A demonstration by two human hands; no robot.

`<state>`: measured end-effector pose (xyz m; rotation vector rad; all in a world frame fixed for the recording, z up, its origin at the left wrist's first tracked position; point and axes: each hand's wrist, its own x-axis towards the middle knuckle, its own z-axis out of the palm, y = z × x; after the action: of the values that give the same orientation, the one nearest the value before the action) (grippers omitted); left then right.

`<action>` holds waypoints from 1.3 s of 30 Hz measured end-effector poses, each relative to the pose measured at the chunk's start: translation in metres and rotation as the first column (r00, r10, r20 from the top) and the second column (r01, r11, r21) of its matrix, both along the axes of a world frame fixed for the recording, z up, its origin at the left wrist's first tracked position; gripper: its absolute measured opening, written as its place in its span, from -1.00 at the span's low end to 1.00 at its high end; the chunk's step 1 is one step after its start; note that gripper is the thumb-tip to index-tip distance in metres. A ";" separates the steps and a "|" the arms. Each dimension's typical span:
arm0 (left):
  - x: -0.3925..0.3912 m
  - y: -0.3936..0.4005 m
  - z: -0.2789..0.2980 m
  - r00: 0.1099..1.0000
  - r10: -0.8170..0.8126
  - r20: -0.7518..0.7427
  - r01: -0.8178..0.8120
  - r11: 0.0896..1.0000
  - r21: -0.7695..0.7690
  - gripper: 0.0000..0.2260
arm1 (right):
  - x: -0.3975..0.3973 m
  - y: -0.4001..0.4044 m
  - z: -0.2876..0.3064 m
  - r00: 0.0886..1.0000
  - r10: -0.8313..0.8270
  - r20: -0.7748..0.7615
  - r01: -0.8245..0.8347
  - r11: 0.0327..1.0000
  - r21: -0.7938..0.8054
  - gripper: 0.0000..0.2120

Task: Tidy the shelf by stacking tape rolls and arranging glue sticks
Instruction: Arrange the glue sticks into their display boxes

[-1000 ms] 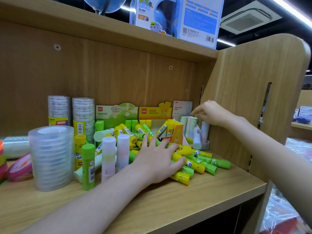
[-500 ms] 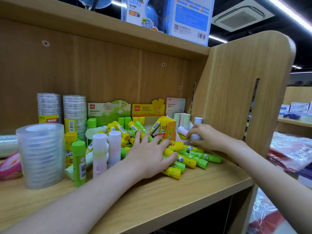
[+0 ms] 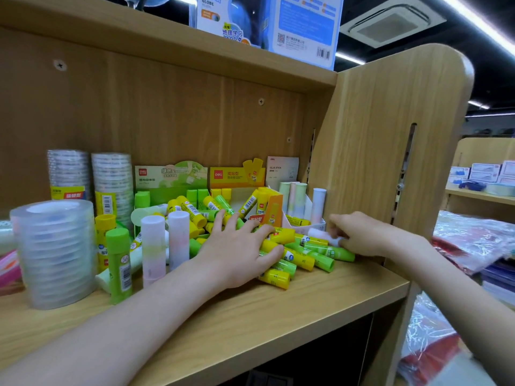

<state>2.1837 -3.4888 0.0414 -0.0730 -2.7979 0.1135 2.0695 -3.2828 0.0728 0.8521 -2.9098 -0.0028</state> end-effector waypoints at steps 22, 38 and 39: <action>-0.005 -0.003 -0.005 1.000 -0.007 -0.018 0.007 1.000 -0.005 -0.48 | -0.018 -0.075 0.030 0.831 -0.026 -0.555 -0.371 0.718 -0.589 -0.83; -0.007 -0.005 -0.006 0.999 -0.031 -0.030 0.031 0.999 0.012 -0.21 | -0.009 -0.098 0.067 0.962 0.255 -0.096 -0.248 0.673 -0.697 -0.88; -0.007 -0.005 -0.006 0.999 -0.022 -0.024 0.023 1.000 0.008 -0.25 | -0.008 -0.090 0.067 0.961 0.275 -0.042 -0.223 0.670 -0.708 -0.85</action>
<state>2.1769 -3.4940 0.0353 -0.1004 -2.7730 0.0972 2.0612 -3.3732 0.1402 1.0659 -2.4444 1.1162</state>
